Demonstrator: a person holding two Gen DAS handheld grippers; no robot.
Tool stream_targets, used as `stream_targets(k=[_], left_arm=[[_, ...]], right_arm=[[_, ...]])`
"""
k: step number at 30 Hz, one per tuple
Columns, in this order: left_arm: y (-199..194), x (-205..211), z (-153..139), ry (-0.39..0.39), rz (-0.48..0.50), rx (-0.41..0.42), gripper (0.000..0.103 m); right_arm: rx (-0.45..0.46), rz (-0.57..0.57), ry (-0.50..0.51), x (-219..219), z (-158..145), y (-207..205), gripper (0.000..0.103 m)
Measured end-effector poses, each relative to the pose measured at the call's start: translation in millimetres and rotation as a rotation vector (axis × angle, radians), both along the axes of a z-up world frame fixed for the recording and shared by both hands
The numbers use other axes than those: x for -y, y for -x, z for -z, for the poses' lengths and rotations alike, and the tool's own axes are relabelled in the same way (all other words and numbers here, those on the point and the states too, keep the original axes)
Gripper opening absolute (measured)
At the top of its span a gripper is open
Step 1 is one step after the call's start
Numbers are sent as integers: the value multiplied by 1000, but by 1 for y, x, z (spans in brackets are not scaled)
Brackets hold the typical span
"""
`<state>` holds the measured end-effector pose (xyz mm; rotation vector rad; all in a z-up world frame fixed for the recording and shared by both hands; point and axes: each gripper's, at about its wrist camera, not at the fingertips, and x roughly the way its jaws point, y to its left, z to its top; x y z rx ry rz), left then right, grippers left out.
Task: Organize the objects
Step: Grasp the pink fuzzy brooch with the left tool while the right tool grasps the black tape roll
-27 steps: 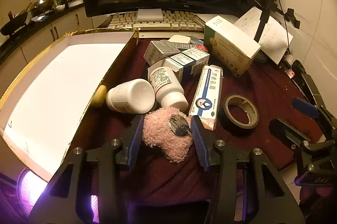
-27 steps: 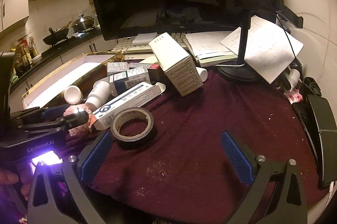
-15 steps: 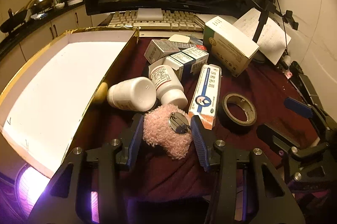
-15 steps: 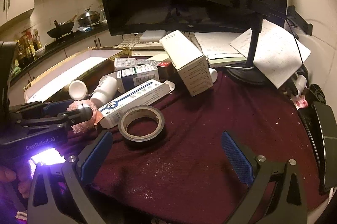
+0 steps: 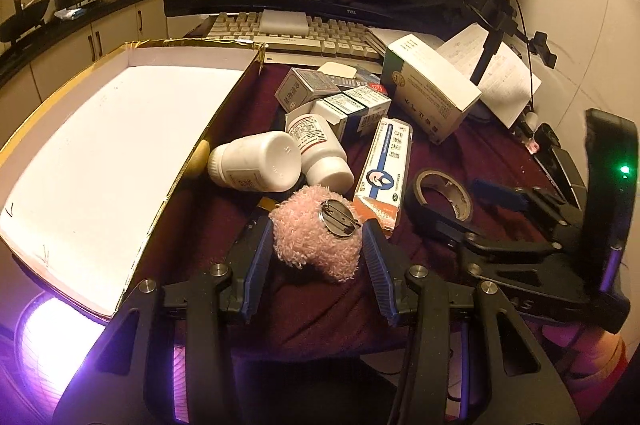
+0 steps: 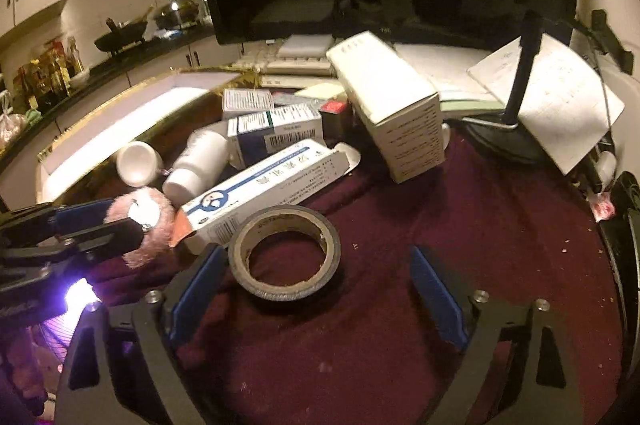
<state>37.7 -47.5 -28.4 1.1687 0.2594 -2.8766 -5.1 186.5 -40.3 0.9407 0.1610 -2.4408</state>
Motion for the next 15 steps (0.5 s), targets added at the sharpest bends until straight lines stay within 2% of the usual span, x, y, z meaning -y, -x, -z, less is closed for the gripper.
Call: stream_targets(k=[2, 3, 4, 5, 8, 15], left_arm=[[0, 0, 0, -4, -1, 7, 46], [1, 0, 1, -11, -1, 18, 45], [1, 0, 3, -18, -3, 31, 46], [1, 1, 6, -24, -6, 39, 46], [3, 3, 13, -41, -11, 61, 46], [14, -3, 13, 4, -14, 64, 46]], right_arm=[[25, -18, 9, 4, 4, 3, 77], [16, -22, 2, 6, 4, 2, 75], [4, -21, -16, 8, 5, 1, 62], [-11, -26, -35, 10, 5, -2, 60], [-17, -24, -35, 8, 5, -5, 59], [-5, 15, 13, -8, 3, -10, 59]])
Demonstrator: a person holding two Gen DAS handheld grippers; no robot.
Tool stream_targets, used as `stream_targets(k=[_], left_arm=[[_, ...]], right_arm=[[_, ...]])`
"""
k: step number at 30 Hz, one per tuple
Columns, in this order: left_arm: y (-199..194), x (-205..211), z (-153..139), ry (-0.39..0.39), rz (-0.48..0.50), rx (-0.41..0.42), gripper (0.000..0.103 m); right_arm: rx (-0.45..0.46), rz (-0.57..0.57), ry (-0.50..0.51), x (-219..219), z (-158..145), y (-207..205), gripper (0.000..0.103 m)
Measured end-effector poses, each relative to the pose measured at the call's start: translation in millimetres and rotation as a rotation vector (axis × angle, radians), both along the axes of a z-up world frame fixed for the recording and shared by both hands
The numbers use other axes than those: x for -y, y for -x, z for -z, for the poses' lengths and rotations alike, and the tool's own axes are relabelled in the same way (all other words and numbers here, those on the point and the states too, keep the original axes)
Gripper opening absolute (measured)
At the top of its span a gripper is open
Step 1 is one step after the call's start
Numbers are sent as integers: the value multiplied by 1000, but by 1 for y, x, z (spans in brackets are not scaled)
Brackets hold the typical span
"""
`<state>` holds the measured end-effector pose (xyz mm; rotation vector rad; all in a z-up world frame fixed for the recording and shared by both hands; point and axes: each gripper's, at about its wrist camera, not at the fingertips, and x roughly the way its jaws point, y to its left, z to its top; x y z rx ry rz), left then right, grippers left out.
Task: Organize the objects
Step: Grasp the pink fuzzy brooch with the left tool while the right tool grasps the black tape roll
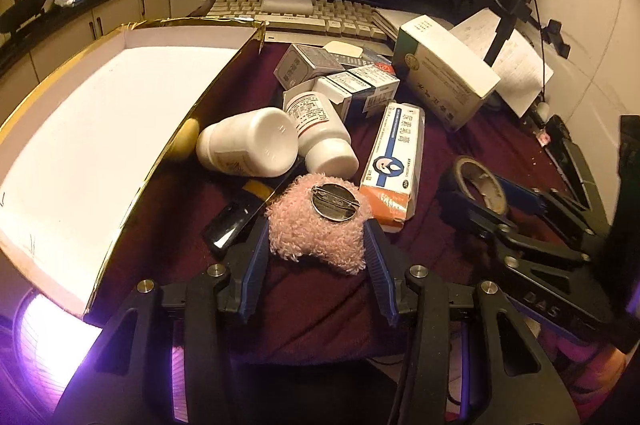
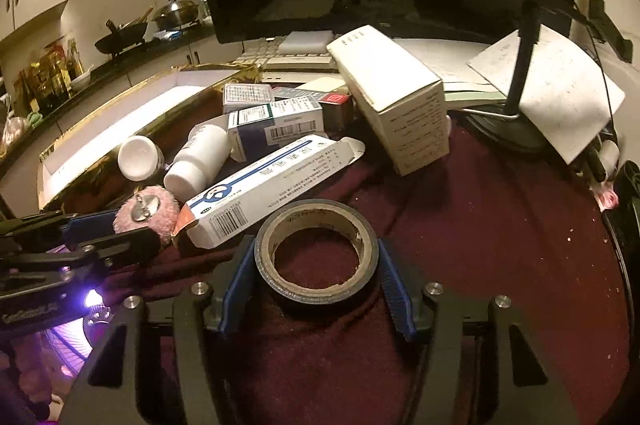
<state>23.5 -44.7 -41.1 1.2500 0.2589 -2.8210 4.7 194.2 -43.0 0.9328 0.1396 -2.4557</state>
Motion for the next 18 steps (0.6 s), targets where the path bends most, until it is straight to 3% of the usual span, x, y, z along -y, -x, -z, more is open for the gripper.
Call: stream_targets(k=[4, 8, 10, 12, 18], left_arm=[[10, -8, 2, 66, 8, 19, 58], [15, -15, 5, 128, 19, 20, 59], [14, -12, 4, 112, 14, 10, 49], [12, -7, 3, 82, 13, 5, 46], [-2, 2, -7, -1, 31, -32, 46]], right_arm=[[4, 8, 9, -5, -2, 0, 59], [-1, 11, 7, -5, -3, -1, 59], [-6, 12, 8, -5, -4, 0, 59], [-13, 13, 6, -6, -6, -2, 59], [-34, 20, 26, -13, -17, -5, 59]])
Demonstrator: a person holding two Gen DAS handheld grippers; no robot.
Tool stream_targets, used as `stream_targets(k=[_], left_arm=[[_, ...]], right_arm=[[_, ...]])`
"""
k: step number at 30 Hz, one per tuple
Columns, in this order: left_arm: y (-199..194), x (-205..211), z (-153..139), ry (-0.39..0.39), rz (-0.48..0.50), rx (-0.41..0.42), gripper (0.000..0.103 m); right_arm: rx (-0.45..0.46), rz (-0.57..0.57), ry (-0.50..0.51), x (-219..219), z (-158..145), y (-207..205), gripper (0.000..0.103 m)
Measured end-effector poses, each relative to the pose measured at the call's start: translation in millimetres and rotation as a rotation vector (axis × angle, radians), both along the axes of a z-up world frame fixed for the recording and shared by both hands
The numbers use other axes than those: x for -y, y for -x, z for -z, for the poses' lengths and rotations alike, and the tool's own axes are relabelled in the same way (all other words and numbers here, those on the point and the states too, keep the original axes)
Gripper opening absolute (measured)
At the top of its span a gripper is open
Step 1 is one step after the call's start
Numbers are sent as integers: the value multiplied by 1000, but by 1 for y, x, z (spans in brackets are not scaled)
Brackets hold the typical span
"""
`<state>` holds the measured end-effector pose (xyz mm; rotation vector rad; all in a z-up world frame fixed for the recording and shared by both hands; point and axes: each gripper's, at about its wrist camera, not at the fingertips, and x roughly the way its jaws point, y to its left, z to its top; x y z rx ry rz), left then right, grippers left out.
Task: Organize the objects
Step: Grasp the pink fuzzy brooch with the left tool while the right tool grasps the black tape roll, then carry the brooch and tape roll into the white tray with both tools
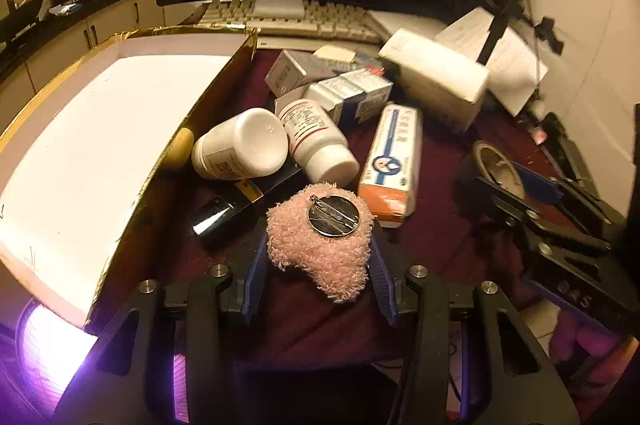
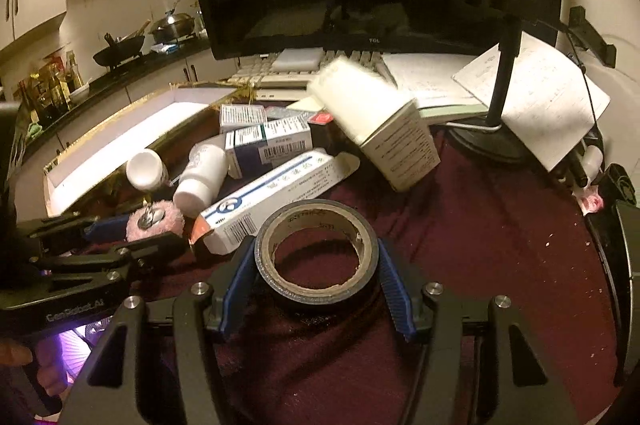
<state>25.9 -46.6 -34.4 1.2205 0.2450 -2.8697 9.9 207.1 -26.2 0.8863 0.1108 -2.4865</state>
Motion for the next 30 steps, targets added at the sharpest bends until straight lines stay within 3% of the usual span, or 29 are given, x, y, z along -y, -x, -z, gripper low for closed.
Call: stream_targets(k=[6, 12, 18, 30], left_arm=[[-18, -1, -20, -15, 25, -71, 46], [-26, 7, -31, -36, 8, -100, 46], [-35, 13, -38, -44, -1, -124, 46], [-53, 71, -57, -43, -144, -169, 46]], right_arm=[[-4, 0, 38, -3, -8, -1, 59], [14, -9, 139, -13, -17, -1, 59], [-101, 16, 83, -9, -31, -19, 59], [-117, -73, 74, 17, -43, -27, 59]])
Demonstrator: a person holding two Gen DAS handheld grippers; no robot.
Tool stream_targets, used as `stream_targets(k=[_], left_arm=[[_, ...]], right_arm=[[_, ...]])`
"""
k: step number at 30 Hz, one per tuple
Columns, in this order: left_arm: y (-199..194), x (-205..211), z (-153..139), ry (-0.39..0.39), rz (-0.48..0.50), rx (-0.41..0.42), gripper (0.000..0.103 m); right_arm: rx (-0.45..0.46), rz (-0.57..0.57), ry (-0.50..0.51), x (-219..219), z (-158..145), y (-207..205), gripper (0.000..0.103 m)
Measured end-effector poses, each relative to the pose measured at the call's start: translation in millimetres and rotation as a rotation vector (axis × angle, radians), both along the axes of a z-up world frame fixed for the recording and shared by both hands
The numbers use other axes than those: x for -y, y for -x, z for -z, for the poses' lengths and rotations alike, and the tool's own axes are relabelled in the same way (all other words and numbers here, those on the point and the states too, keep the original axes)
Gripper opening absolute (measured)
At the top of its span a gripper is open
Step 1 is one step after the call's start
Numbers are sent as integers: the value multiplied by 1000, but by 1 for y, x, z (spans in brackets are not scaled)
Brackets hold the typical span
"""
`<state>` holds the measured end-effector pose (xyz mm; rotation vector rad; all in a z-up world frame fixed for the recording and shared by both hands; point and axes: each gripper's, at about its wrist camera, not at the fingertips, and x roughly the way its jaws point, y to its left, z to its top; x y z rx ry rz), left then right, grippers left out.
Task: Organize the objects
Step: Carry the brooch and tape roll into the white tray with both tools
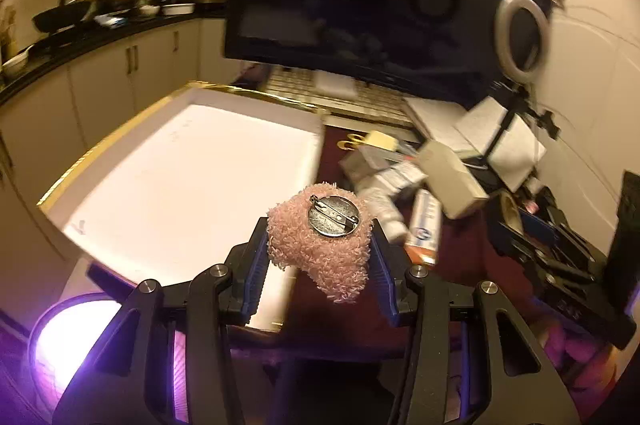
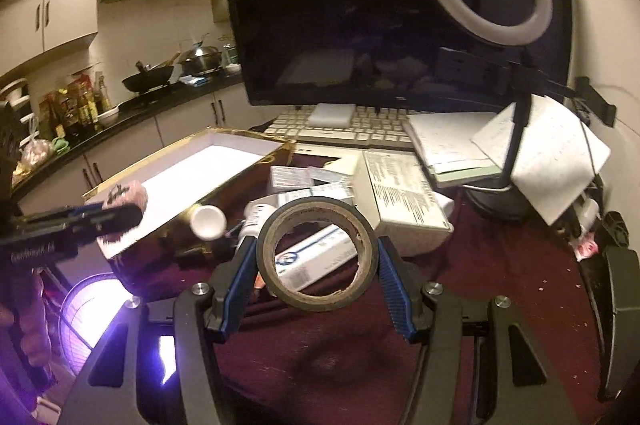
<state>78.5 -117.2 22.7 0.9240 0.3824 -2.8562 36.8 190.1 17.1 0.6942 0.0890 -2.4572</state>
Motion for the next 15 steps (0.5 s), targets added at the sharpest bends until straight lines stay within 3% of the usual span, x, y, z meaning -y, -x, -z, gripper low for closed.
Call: stream_targets(k=[6, 15], left_arm=[[11, 34, 15, -51, -50, 56, 46], [30, 45, 42, -6, -78, 212, 46]], right_arm=[[1, -49, -12, 17, -1, -3, 59], [-8, -103, -36, 35, -7, -4, 59]])
